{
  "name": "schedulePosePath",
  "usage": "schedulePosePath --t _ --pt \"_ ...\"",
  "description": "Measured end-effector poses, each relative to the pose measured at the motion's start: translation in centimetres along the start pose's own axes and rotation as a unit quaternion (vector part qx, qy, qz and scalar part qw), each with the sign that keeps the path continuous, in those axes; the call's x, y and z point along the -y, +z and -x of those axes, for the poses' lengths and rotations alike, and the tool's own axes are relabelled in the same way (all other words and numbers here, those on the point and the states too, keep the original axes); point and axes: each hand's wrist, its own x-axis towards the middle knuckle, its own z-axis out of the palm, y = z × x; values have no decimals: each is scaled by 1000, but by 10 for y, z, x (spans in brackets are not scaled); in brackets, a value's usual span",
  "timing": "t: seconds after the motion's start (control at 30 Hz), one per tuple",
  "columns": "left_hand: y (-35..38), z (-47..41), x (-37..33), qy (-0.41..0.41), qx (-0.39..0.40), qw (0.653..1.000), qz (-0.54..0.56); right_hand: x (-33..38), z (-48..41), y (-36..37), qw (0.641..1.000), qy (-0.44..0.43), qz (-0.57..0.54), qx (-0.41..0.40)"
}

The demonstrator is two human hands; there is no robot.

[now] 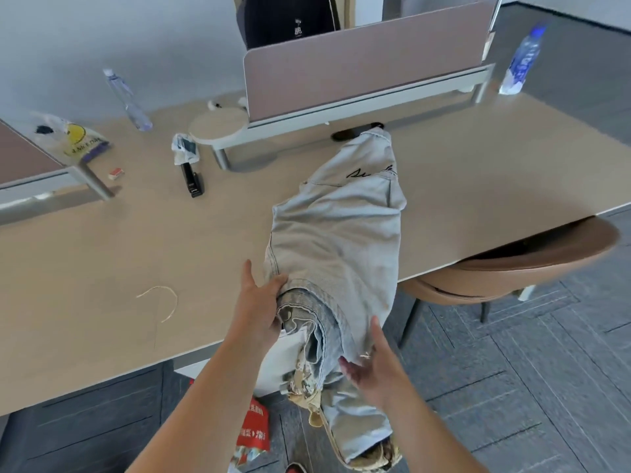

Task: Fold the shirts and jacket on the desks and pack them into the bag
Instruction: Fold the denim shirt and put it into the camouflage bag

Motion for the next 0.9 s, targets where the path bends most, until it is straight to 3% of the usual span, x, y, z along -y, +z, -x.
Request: schedulePosePath --t 0.1,0.23,0.47,0.63,0.9 --pt "11 8 -14 1 21 1000 16 6 -2 15 998 -44 -43 16" --pt "13 8 -21 2 2 999 -43 20 -8 19 994 -62 -83 45" --pt "-3 16 -35 -106 40 977 -181 55 17 -7 992 -46 111 -32" --pt "4 25 -45 -83 4 968 -236 100 45 21 969 -84 194 -126" --pt "25 -12 -102 -67 -48 991 -101 159 40 72 988 -71 75 -117"
